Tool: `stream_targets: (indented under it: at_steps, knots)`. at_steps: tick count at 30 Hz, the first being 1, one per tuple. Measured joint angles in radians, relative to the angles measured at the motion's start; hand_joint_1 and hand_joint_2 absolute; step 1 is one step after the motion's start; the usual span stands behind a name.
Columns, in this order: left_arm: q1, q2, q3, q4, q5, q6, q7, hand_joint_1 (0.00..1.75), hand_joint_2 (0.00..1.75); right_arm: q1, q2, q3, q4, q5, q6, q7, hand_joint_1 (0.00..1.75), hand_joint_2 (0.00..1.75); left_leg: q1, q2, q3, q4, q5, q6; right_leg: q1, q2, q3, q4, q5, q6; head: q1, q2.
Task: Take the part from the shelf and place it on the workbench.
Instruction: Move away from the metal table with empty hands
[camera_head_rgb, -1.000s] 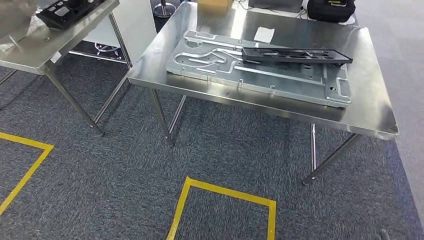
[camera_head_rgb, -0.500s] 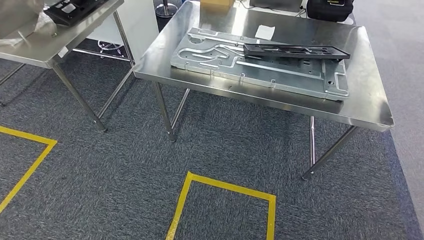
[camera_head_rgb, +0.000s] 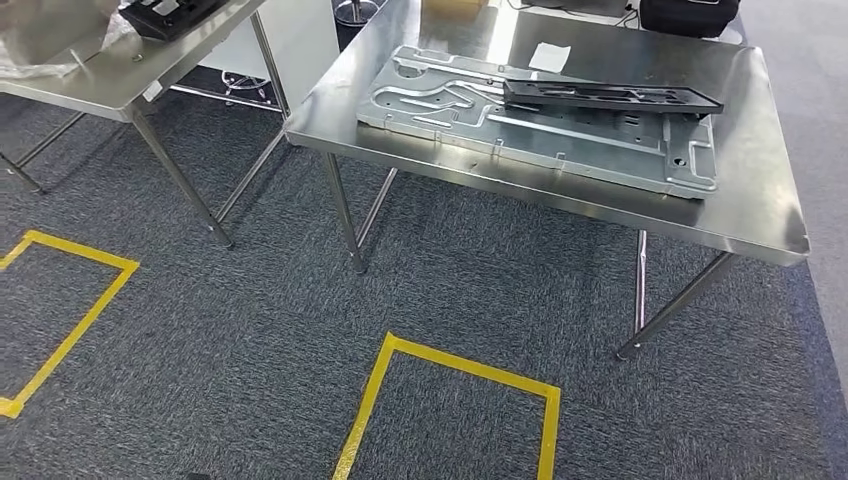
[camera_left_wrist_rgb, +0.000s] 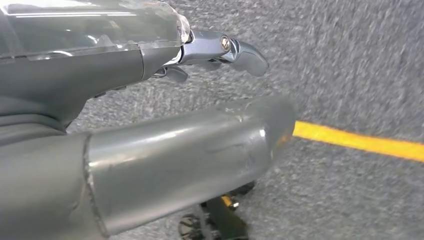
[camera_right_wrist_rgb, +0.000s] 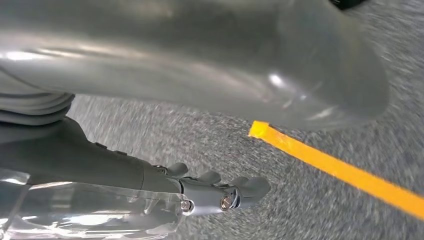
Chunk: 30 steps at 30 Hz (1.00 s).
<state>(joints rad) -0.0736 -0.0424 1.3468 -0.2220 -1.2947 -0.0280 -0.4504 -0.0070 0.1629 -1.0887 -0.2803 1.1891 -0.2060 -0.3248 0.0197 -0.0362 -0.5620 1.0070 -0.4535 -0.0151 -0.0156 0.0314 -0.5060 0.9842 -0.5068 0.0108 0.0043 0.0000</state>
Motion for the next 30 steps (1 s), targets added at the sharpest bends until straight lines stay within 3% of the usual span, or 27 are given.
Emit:
stream_targets:
  at_steps: [2,5,6,7,8,10,12,15,17,19,21,22,23,25,26,28,30]
  knots:
    - [0.003,0.009,-0.022,0.000,-0.031,0.029,-0.004,0.00,0.00,0.001,-0.001,0.013,0.008,0.008,-0.004,0.000,0.00,0.00,0.001,0.008,-0.024,0.051,-0.036,-0.008,-0.002,-0.016,0.001,-0.009,0.009,-0.016,-0.004,0.000]
    - [0.005,0.021,-0.047,0.000,-0.038,0.086,-0.045,0.00,0.00,0.006,0.000,0.004,0.011,-0.048,-0.006,-0.035,0.00,0.00,0.001,0.023,-0.108,0.244,-0.136,-0.013,0.005,-0.042,-0.003,-0.010,0.010,-0.026,-0.010,0.000]
    - [0.007,0.022,-0.051,0.000,-0.032,0.099,-0.063,0.00,0.00,0.007,0.002,-0.006,0.011,-0.074,0.001,-0.052,0.00,0.00,0.001,0.024,-0.122,0.283,-0.146,-0.014,0.008,-0.049,-0.003,-0.008,0.010,-0.027,-0.010,0.000]
    - [0.009,0.023,-0.052,0.000,-0.027,0.108,-0.078,0.00,0.00,0.008,0.004,-0.018,0.011,-0.096,0.010,-0.067,0.00,0.00,0.001,0.027,-0.118,0.284,-0.136,-0.013,0.010,-0.056,-0.004,-0.006,0.009,-0.028,-0.010,0.000]
    - [0.011,0.023,-0.053,0.000,-0.023,0.114,-0.088,0.00,0.00,0.007,0.006,-0.029,0.011,-0.110,0.015,-0.076,0.00,0.00,0.001,0.031,-0.094,0.243,-0.110,-0.011,0.012,-0.062,-0.003,-0.003,0.007,-0.029,-0.010,0.000]
    - [0.012,0.023,-0.055,0.000,-0.021,0.121,-0.097,0.00,0.00,0.006,0.011,-0.042,0.011,-0.122,0.019,-0.084,0.00,0.00,-0.003,0.055,-0.020,0.104,-0.052,-0.002,0.016,-0.073,-0.003,0.006,0.000,-0.025,-0.010,0.000]
    - [0.009,0.023,-0.058,0.000,-0.009,0.123,-0.104,0.00,0.00,0.005,0.015,-0.050,0.011,-0.124,0.020,-0.086,0.00,0.00,-0.010,0.072,0.019,0.022,-0.034,0.010,0.021,-0.082,-0.005,0.014,-0.006,-0.017,-0.009,0.000]
    - [-0.010,0.005,-0.040,-0.008,0.119,0.136,-0.142,0.00,0.00,-0.001,0.017,-0.061,0.011,-0.113,0.020,-0.072,0.00,0.00,-0.012,0.058,0.018,0.010,-0.030,0.026,0.020,-0.094,-0.007,0.017,-0.008,-0.002,-0.008,0.000]
    - [-0.053,-0.041,-0.005,-0.043,0.236,0.154,-0.139,0.00,0.00,-0.010,0.016,-0.063,0.013,-0.102,0.022,-0.055,0.00,0.00,-0.008,0.043,0.015,0.000,-0.018,0.040,0.015,-0.073,-0.024,0.054,-0.036,0.010,-0.005,0.000]
    - [-0.093,-0.086,0.012,-0.077,0.308,0.173,-0.096,0.00,0.00,-0.023,0.012,-0.064,0.018,-0.090,0.024,-0.041,0.00,0.00,-0.007,0.030,0.009,-0.005,-0.010,0.049,0.010,-0.043,-0.077,0.163,-0.100,0.021,-0.002,0.000]
    - [-0.103,-0.103,0.009,-0.084,0.337,0.178,-0.066,0.00,0.00,-0.036,0.007,-0.065,0.023,-0.077,0.023,-0.039,0.00,0.00,-0.007,0.023,0.005,-0.004,-0.008,0.052,0.005,-0.035,-0.134,0.274,-0.143,0.026,-0.001,0.000]
    - [-0.098,-0.105,0.007,-0.084,0.343,0.170,-0.060,0.00,0.00,-0.040,0.002,-0.065,0.025,-0.075,0.025,-0.047,0.00,0.00,-0.007,0.020,0.006,-0.003,-0.009,0.051,0.003,-0.034,-0.143,0.289,-0.136,0.028,-0.001,0.000]
    - [-0.090,-0.104,0.004,-0.082,0.348,0.154,-0.058,0.00,0.00,-0.043,-0.002,-0.067,0.026,-0.079,0.028,-0.059,0.00,0.00,-0.006,0.017,0.006,-0.003,-0.009,0.050,0.001,-0.034,-0.133,0.265,-0.110,0.028,-0.001,0.000]
    - [-0.072,-0.097,0.001,-0.080,0.364,0.108,-0.056,0.00,0.00,-0.045,-0.010,-0.076,0.027,-0.098,0.039,-0.088,0.00,0.00,-0.004,0.007,0.008,0.000,-0.011,0.044,-0.002,-0.019,-0.075,0.138,-0.033,0.024,-0.001,0.000]
    - [-0.066,-0.091,0.000,-0.080,0.372,0.089,-0.055,0.00,0.00,-0.045,-0.012,-0.082,0.028,-0.107,0.044,-0.099,0.00,0.00,-0.005,0.001,0.006,0.002,-0.012,0.039,-0.003,-0.007,-0.047,0.077,-0.008,0.022,-0.001,0.000]
    - [-0.059,-0.078,0.000,-0.080,0.380,0.070,-0.054,0.00,0.00,-0.047,-0.015,-0.092,0.028,-0.115,0.049,-0.108,0.00,0.00,-0.006,-0.009,0.000,0.004,-0.010,0.025,-0.001,0.009,-0.025,0.019,0.005,0.015,-0.001,0.000]
    - [-0.052,-0.066,0.000,-0.080,0.384,0.063,-0.052,0.00,0.00,-0.050,-0.015,-0.097,0.028,-0.117,0.051,-0.112,0.00,0.00,-0.005,-0.019,-0.003,0.003,-0.007,0.010,0.000,-0.001,-0.024,0.014,0.007,0.004,-0.002,0.000]
